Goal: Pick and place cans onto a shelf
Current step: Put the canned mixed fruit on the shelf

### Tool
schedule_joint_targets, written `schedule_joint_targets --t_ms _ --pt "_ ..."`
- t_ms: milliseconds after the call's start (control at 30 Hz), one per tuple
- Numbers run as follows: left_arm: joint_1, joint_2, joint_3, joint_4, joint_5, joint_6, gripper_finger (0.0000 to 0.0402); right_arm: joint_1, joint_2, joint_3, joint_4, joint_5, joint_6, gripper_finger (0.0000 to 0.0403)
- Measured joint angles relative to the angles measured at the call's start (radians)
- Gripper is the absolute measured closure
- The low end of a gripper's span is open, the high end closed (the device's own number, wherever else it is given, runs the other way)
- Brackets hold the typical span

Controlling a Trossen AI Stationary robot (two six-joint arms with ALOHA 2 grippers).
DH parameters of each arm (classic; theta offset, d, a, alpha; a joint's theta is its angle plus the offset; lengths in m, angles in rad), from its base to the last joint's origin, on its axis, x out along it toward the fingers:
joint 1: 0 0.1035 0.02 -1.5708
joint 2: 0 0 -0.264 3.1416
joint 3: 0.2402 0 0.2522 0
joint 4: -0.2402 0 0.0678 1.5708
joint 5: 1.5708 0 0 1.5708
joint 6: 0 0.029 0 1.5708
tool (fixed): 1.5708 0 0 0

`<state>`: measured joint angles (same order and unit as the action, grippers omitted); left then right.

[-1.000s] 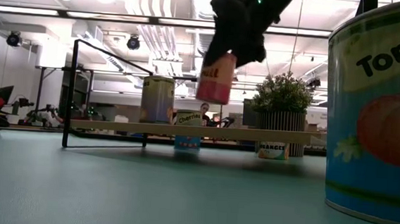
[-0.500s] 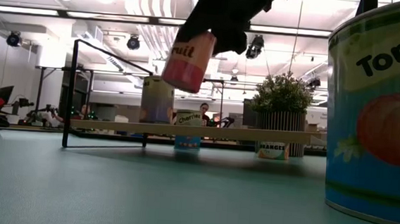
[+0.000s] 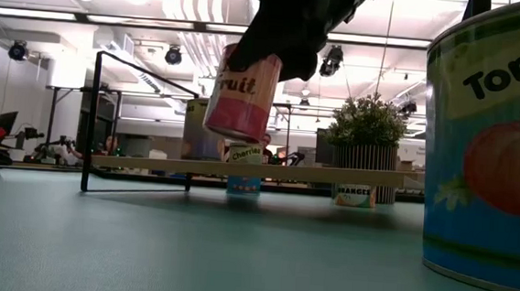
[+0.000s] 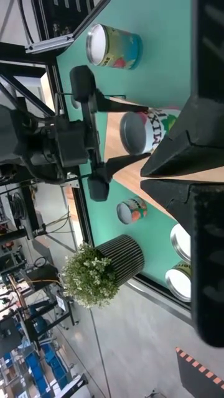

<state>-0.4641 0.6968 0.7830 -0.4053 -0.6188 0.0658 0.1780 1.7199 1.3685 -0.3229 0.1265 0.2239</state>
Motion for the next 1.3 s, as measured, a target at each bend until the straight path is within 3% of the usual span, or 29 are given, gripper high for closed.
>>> schedule_joint_targets --t_ms 1133,1300 --pt "0.0 0.0 0.0 0.001 0.0 0.0 0.0402 0.001 0.001 -0.03 -0.039 0.036 0.004 0.0112" --pt "0.0 0.0 0.0 0.001 0.0 0.0 0.0402 0.001 0.001 -0.031 -0.036 0.054 0.004 0.0096"
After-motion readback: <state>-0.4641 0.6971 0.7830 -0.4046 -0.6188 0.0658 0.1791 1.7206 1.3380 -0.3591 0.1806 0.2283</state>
